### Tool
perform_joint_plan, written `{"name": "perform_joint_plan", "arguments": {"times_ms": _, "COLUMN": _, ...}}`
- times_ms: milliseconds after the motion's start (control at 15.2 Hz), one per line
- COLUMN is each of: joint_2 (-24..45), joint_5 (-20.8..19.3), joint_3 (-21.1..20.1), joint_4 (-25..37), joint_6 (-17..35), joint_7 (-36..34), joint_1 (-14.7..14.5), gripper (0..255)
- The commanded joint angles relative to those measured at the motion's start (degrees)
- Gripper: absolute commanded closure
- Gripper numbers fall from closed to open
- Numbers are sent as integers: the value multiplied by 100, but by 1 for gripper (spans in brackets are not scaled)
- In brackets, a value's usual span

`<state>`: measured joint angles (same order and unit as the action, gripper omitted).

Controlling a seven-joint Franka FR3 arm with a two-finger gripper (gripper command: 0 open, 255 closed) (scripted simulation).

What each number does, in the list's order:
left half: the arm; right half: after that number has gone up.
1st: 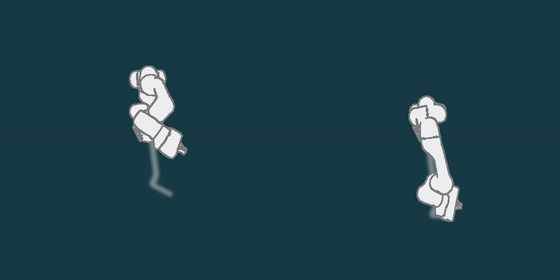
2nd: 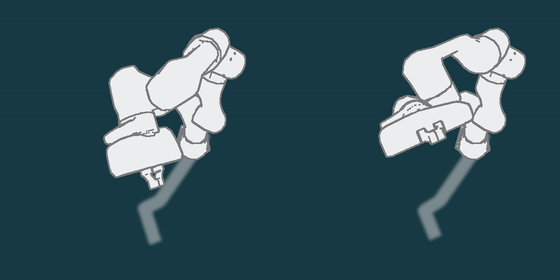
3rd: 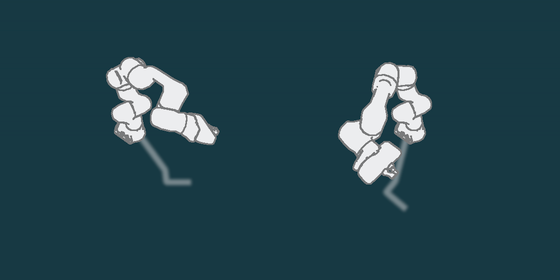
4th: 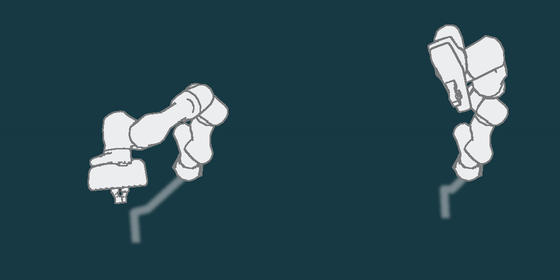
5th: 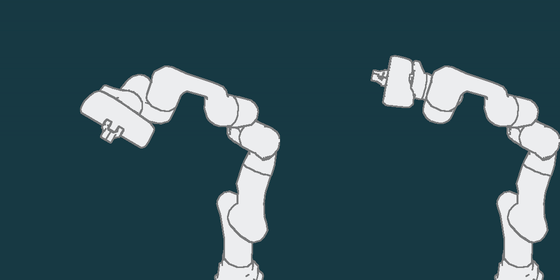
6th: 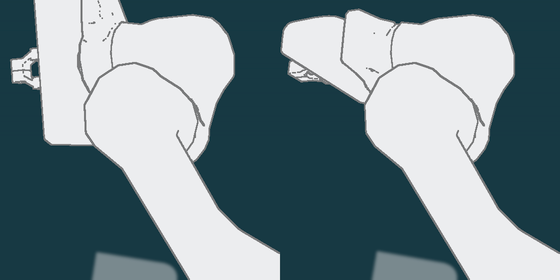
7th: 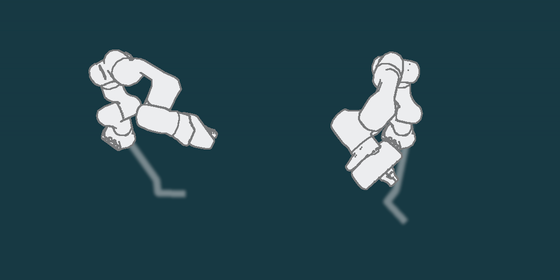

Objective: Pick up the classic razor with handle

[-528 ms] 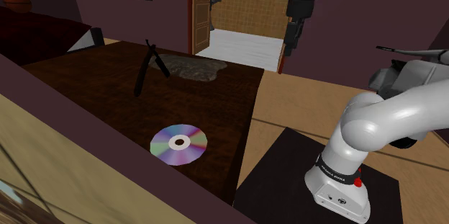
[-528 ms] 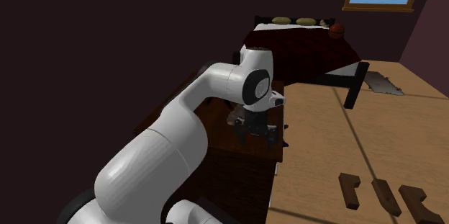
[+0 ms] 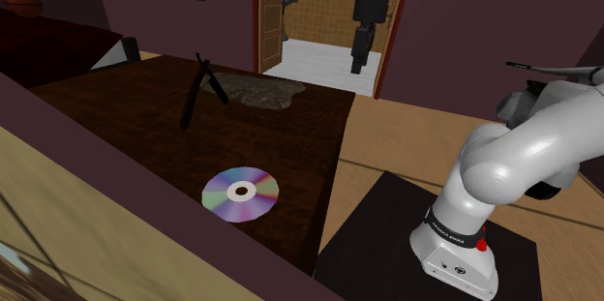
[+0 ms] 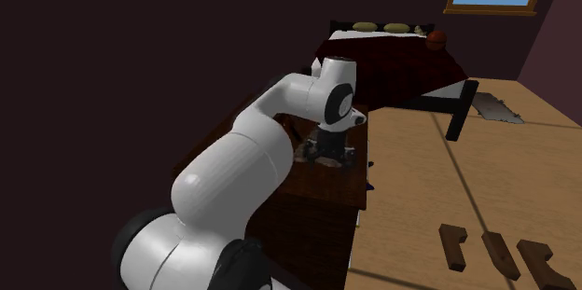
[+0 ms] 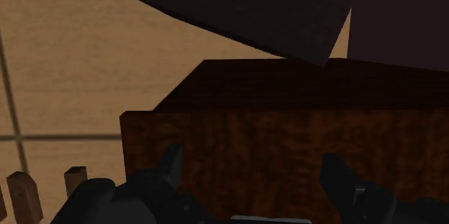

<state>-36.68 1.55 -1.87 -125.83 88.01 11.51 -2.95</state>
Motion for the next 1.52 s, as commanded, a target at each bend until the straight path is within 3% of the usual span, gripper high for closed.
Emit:
{"name": "perform_joint_plan", "arguments": {"times_ms": 0, "joint_2": 317, "joint_5": 172, "joint_3": -27, "joint_4": 177, "joint_6": 168, "joint_7": 99, "joint_1": -123, "gripper": 0}}
{"name": "perform_joint_plan", "arguments": {"times_ms": 726, "joint_2": 2215, "joint_5": 1026, "joint_3": -182, "joint_4": 1736, "joint_6": 645, "joint_7": 774, "joint_1": -695, "gripper": 0}}
{"name": "perform_joint_plan", "arguments": {"times_ms": 1452, "joint_2": 4161, "joint_5": 1727, "joint_3": -520, "joint_4": 4066, "joint_6": 437, "joint_7": 1307, "joint_1": -1128, "gripper": 0}}
